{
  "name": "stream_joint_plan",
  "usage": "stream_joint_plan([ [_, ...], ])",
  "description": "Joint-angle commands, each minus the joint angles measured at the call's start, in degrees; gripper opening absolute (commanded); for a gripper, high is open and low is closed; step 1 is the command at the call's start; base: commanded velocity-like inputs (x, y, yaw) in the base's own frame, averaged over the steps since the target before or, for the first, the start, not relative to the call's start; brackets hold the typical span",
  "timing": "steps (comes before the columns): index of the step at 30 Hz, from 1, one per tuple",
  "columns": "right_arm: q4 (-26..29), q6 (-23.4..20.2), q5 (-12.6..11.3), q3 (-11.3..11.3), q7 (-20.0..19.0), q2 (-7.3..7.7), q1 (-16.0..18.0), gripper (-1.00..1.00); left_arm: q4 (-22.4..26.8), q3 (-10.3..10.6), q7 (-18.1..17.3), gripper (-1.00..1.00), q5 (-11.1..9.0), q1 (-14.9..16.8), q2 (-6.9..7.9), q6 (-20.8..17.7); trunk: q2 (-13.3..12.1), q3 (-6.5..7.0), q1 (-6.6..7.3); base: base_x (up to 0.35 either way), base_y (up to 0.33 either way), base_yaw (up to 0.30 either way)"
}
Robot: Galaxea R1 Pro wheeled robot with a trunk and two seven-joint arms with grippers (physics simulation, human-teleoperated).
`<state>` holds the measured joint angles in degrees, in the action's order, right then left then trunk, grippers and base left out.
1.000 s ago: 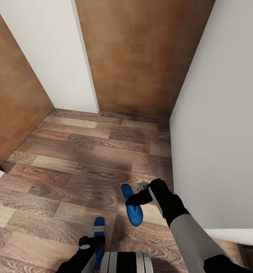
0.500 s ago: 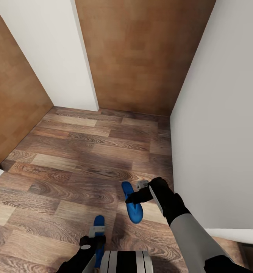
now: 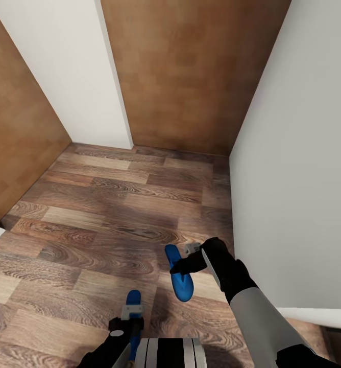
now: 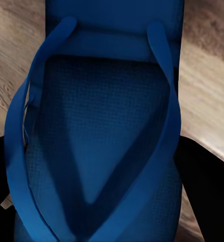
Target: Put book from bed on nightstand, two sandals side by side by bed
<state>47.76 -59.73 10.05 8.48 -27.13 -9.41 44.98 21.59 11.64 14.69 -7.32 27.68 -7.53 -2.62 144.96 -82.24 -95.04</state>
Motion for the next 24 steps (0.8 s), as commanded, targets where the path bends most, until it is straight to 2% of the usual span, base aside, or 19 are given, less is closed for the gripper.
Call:
stream_joint_plan([
  [1, 0.15, -0.22, 0.49, 0.02, -0.44, 0.00, 0.02, -1.00, 0.12, 0.53, 0.41, 1.00, -0.59, 0.01, 0.05, -0.28, 0.03, -0.27, -0.01, 0.000, 0.000, 0.000],
  [4, 0.38, -0.27, 0.49, 0.04, -0.44, 0.00, 0.02, -1.00, 0.16, 0.77, 0.16, 1.00, -0.61, 0.01, 0.08, -0.28, 0.07, -0.93, -0.09, 0.000, 0.000, 0.000],
  [16, 0.49, -0.27, 0.49, 0.06, -0.45, 0.00, 0.02, -1.00, 0.28, 0.87, -0.17, 1.00, -0.95, 0.01, 0.15, -0.28, 0.07, -0.93, -0.09, 0.000, 0.000, 0.000],
  [22, 0.49, -0.27, 0.49, 0.07, -0.40, 0.00, 0.02, -1.00, 0.29, 0.85, -0.25, 1.00, -1.16, 0.01, 0.18, -0.33, 0.15, -2.26, -0.24, 0.000, 0.000, 0.000],
  [24, 0.49, -0.27, 0.49, 0.10, -0.39, 0.00, 0.02, -1.00, 0.31, 0.83, -0.41, 1.00, -1.18, 0.01, 0.21, -0.35, 0.15, -2.26, -0.24, 0.000, 0.000, 0.000],
])
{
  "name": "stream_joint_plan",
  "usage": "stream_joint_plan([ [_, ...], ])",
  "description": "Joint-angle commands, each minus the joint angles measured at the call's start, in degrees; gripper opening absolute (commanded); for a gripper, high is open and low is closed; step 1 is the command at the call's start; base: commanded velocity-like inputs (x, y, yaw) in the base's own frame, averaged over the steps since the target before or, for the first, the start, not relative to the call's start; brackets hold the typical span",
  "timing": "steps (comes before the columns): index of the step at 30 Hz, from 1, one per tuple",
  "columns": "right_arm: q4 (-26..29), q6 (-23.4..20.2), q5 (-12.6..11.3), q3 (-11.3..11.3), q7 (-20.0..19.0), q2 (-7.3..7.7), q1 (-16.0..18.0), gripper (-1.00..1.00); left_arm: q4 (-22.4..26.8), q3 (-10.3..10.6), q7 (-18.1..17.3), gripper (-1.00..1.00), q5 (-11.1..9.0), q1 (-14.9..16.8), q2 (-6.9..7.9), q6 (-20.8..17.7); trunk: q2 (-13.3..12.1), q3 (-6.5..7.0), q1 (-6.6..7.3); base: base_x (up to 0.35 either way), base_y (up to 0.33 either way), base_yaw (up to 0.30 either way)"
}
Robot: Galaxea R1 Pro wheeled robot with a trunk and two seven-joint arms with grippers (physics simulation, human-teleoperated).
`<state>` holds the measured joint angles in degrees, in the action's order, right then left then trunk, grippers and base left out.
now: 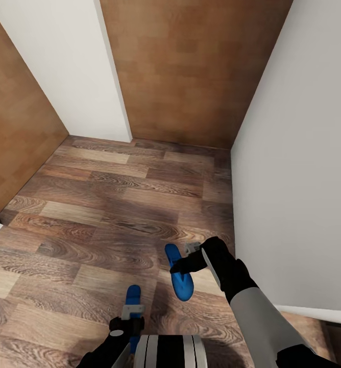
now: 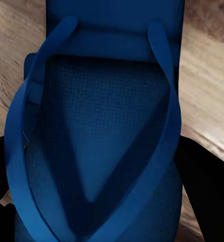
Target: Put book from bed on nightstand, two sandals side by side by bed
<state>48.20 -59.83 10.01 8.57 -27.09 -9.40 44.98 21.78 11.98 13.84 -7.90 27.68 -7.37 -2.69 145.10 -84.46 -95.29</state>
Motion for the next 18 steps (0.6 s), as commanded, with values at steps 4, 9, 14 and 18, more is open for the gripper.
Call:
stream_joint_plan([
  [4, 0.06, -0.17, 0.54, 0.03, -0.42, -0.01, 0.02, -1.00, 0.17, 0.26, 0.12, 1.00, -0.71, 0.00, 0.10, -0.33, 0.01, -0.04, 0.01, 0.000, 0.000, 0.000],
  [9, 0.06, -0.17, 0.54, 0.02, -0.43, -0.01, 0.02, -1.00, 0.38, 0.04, 0.01, 1.00, -0.90, 0.04, 0.14, -0.45, 0.01, -0.04, 0.01, 0.000, 0.000, 0.000],
  [14, 0.06, -0.17, 0.54, 0.04, -0.42, -0.01, 0.02, -1.00, 0.63, -0.07, -0.03, 1.00, -1.08, 0.08, 0.21, -0.58, 0.01, -0.04, 0.01, 0.000, 0.000, 0.000],
  [18, 0.06, -0.17, 0.54, 0.04, -0.42, -0.01, 0.02, -1.00, 0.78, -0.07, -0.06, 1.00, -1.72, 0.13, 0.27, -0.64, 0.01, -0.04, 0.01, 0.000, 0.000, 0.000],
])
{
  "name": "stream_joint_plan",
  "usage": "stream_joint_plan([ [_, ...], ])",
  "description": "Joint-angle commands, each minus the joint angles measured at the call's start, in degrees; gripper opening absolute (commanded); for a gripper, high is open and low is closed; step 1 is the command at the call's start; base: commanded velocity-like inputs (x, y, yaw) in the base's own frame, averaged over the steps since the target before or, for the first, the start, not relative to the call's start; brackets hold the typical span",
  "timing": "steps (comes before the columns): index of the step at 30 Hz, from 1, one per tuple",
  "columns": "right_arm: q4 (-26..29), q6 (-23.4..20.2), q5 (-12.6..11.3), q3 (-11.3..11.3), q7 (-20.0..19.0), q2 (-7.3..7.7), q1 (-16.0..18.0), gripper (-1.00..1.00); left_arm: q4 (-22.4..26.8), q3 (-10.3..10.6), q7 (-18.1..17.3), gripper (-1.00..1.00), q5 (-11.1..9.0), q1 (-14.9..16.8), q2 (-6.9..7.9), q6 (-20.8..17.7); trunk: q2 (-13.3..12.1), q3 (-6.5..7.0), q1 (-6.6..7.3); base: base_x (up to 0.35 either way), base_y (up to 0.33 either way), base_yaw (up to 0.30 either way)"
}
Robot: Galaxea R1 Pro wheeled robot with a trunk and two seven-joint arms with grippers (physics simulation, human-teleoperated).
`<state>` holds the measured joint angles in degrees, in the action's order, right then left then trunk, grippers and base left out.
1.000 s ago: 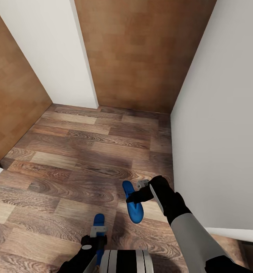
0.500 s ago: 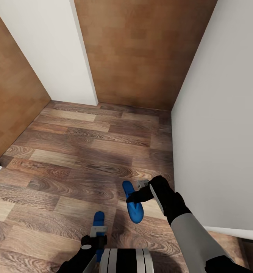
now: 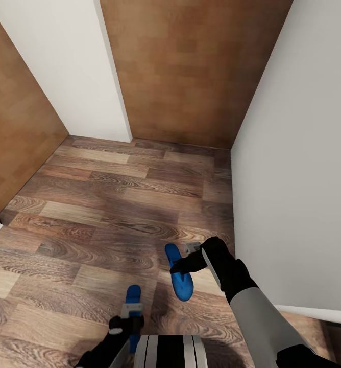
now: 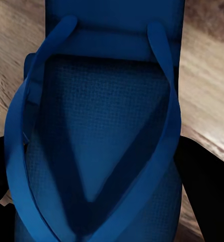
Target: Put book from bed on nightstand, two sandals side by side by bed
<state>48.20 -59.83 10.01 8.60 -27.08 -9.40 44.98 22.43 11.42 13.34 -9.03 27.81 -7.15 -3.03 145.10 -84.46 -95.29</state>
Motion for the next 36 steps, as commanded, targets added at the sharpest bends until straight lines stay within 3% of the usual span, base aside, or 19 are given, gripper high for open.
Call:
stream_joint_plan([
  [1, 0.05, -0.17, 0.53, 0.03, -0.43, -0.01, 0.02, -1.00, 0.15, 0.52, 0.43, 1.00, -1.04, 0.10, 0.06, -0.30, 0.01, -0.04, 0.01, 0.000, 0.000, 0.000],
  [6, 0.05, -0.17, 0.53, 0.08, -0.43, -0.01, 0.02, -1.00, -0.14, 0.65, 0.39, 1.00, -4.96, 1.41, 0.18, -0.37, 0.01, -0.04, 0.01, 0.000, 0.000, 0.000],
  [11, 0.05, -0.17, 0.53, 0.11, -0.43, -0.01, 0.02, -1.00, -0.27, 0.70, 0.35, 1.00, -6.13, 1.80, 0.20, -0.40, 0.07, -0.92, -0.09, 0.000, 0.000, 0.000],
  [18, 0.05, -0.17, 0.53, 0.17, -0.44, -0.01, 0.02, -1.00, -0.21, 0.69, 0.32, 1.00, -6.41, 1.89, 0.21, -0.30, 0.08, -1.14, -0.12, 0.000, 0.000, 0.000],
  [24, 0.05, -0.17, 0.53, 0.18, -0.43, -0.01, 0.02, -1.00, -0.21, 0.71, 0.29, 1.00, -6.43, 1.90, 0.21, -0.22, 0.16, -2.47, -0.27, 0.000, 0.000, 0.000],
  [36, 0.05, -0.17, 0.53, 0.19, -0.43, -0.01, 0.02, -1.00, 0.03, 0.71, 0.29, 1.00, -6.37, 1.90, 0.27, -0.05, 0.16, -2.47, -0.27, 0.000, 0.000, 0.000],
])
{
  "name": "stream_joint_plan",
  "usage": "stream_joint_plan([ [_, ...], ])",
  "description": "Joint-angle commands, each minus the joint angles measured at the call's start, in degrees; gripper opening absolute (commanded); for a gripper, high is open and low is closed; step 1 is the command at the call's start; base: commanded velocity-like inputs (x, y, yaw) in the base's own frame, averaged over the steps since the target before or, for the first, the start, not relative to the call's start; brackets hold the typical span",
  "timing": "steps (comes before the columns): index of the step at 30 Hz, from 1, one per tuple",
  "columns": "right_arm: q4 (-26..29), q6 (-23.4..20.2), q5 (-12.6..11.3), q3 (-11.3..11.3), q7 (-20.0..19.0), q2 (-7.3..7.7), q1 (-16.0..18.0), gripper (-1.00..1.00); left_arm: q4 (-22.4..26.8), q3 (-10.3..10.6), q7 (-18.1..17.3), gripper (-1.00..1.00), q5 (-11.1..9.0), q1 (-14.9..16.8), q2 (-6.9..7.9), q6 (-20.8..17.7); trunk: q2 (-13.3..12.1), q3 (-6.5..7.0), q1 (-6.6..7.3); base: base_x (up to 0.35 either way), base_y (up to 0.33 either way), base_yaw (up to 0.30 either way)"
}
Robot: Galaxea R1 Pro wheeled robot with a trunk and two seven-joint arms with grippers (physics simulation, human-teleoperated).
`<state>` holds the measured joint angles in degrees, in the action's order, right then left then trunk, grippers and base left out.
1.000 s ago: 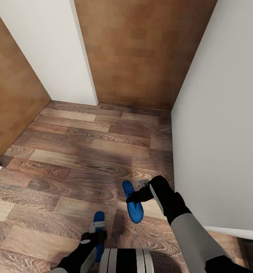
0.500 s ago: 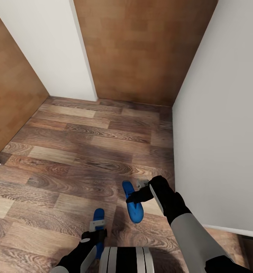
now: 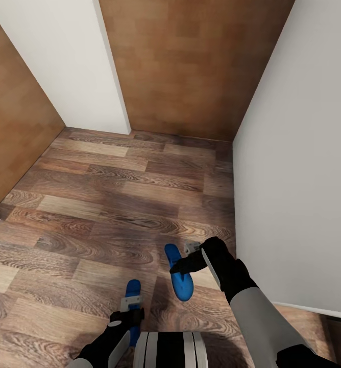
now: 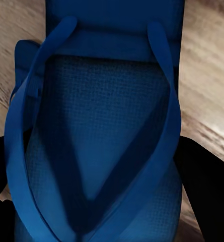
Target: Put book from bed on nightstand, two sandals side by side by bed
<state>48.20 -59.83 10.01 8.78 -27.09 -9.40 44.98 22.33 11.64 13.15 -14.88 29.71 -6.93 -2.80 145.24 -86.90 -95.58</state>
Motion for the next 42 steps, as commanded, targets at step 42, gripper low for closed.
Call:
stream_joint_plan([
  [42, 6.15, -0.17, 0.37, 0.01, -0.58, 0.08, -0.01, -1.00, 0.26, 0.44, 0.47, 1.00, -0.50, 0.18, 0.87, 0.86, 0.12, -1.81, -0.20, 0.000, 0.000, 0.000],
])
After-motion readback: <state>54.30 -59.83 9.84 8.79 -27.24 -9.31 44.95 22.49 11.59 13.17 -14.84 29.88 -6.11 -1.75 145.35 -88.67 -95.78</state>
